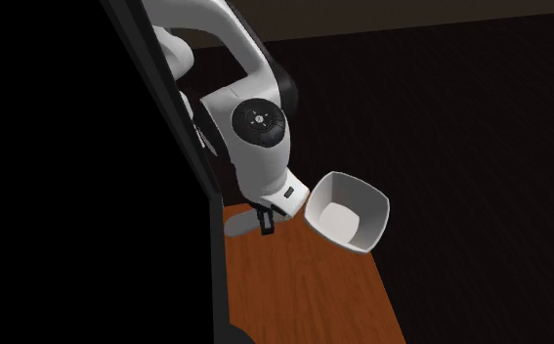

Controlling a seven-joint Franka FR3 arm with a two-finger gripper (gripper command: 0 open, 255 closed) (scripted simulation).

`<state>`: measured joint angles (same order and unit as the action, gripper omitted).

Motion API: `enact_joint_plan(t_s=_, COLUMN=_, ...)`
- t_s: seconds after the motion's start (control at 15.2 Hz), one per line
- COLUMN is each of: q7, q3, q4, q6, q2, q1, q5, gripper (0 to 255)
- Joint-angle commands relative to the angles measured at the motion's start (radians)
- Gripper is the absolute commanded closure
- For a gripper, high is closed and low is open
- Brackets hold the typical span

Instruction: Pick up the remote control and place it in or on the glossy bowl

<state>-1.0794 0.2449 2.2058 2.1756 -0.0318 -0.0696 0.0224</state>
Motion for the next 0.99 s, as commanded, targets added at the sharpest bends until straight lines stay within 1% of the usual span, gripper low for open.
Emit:
enact_joint_plan(t_s=0.0, q7=0.02, q3=0.004, q4=-0.057, q6=-0.008, q2=0.001, q1=-0.004, q5=0.01, gripper=255)
enact_joint_plan(t_s=0.46, q7=0.148, q3=-0.063, q4=-0.221, q6=-0.048, q2=-0.123, q1=0.069, q5=0.035, gripper=255)
enact_joint_plan(t_s=0.92, q7=0.266, q3=-0.113, q4=-0.448, q6=-0.115, q2=-0.281, q1=0.134, q5=0.048, gripper=255)
